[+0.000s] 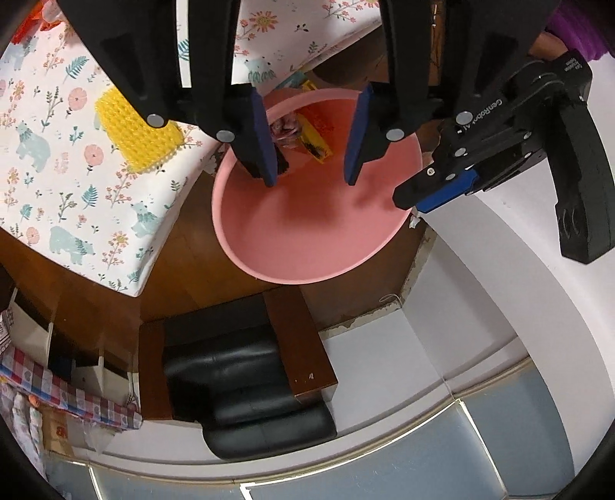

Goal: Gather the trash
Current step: 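Carry both items over the pink bucket and open both tools to drop them, then move both tools back to the table, left tool toward the yellow foam net, then grasp the yellow foam net with the left tool and lift it, then grasp the orange-and-pink net bag with the right tool while the left tool holds the yellow net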

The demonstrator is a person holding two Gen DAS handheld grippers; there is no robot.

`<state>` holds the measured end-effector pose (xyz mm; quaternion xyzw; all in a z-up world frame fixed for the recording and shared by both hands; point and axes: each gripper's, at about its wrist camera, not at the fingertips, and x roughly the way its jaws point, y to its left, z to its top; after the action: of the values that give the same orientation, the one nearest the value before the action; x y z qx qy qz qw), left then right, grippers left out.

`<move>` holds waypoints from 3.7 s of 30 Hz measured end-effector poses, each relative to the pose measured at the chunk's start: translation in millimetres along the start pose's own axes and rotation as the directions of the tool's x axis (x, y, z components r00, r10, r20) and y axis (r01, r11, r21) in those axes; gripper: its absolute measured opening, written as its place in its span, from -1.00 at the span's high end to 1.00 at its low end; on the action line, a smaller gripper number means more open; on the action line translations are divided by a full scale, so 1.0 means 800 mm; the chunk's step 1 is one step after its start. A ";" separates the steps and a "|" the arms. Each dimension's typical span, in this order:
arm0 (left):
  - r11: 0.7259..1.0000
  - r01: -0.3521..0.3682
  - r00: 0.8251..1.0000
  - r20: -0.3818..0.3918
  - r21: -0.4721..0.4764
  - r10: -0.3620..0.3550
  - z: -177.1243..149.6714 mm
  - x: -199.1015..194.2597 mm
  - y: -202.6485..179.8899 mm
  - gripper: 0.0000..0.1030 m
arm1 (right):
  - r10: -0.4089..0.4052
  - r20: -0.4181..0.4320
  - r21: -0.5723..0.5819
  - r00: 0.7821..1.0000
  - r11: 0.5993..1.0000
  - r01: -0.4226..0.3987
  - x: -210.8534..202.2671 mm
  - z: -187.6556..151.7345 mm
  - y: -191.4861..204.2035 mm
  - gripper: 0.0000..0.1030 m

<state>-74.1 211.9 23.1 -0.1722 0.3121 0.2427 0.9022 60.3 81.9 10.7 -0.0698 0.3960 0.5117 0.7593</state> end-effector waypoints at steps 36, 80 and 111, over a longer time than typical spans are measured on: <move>0.923 0.287 0.956 -0.139 0.257 -0.259 -0.033 0.016 -0.167 0.35 | -0.365 0.075 0.353 0.928 0.880 0.318 -0.216 -0.165 -0.187 0.29; 0.941 0.254 0.953 -0.223 0.221 -0.205 -0.034 0.104 -0.246 0.85 | -0.333 0.122 0.428 0.935 0.868 0.253 -0.244 -0.222 -0.224 0.29; 0.907 0.359 0.932 -0.134 0.222 -0.336 -0.041 0.028 -0.192 0.85 | -0.203 -0.037 0.392 0.978 0.898 0.201 -0.140 -0.169 -0.198 0.88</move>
<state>9.6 77.6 8.6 -0.1243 0.3455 0.0299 0.9297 102.2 -142.1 -52.9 0.0445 0.4796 0.3403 0.8076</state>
